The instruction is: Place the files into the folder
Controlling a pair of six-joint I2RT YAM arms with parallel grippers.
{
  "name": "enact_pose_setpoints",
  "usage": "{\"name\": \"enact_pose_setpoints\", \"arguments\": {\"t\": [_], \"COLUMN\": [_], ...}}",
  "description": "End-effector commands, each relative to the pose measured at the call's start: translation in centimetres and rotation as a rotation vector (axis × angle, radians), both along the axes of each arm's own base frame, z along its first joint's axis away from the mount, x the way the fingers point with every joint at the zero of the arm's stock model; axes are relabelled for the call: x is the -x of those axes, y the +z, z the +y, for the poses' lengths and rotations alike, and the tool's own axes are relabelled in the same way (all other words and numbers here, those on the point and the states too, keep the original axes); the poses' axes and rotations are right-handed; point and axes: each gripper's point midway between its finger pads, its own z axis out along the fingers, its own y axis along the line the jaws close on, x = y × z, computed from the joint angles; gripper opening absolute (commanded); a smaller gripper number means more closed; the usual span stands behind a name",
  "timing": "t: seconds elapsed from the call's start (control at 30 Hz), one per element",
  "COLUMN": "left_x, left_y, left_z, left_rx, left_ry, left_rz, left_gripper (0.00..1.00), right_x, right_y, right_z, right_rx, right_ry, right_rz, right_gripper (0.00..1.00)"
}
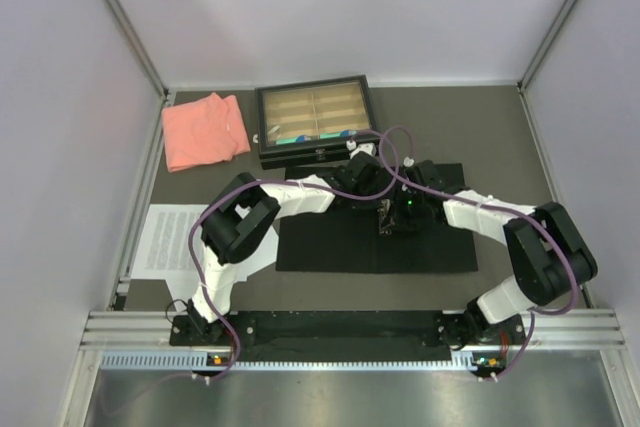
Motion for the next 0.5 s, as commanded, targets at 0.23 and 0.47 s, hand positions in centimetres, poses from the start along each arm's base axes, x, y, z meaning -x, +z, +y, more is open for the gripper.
{"name": "enact_pose_setpoints", "arguments": {"t": [0.23, 0.47], "left_x": [2.0, 2.0], "left_y": [-1.5, -1.5], "left_z": [1.4, 1.4], "left_rx": [-0.072, -0.075], "left_ry": [-0.033, -0.031], "left_rz": [0.059, 0.061], "left_gripper": [0.0, 0.0], "right_x": [-0.1, 0.6], "right_y": [0.8, 0.9], "right_z": [1.0, 1.1], "right_rx": [-0.073, -0.091], "right_ry": [0.038, 0.052], "right_rz": [-0.05, -0.052], "right_gripper": [0.13, 0.06]}}
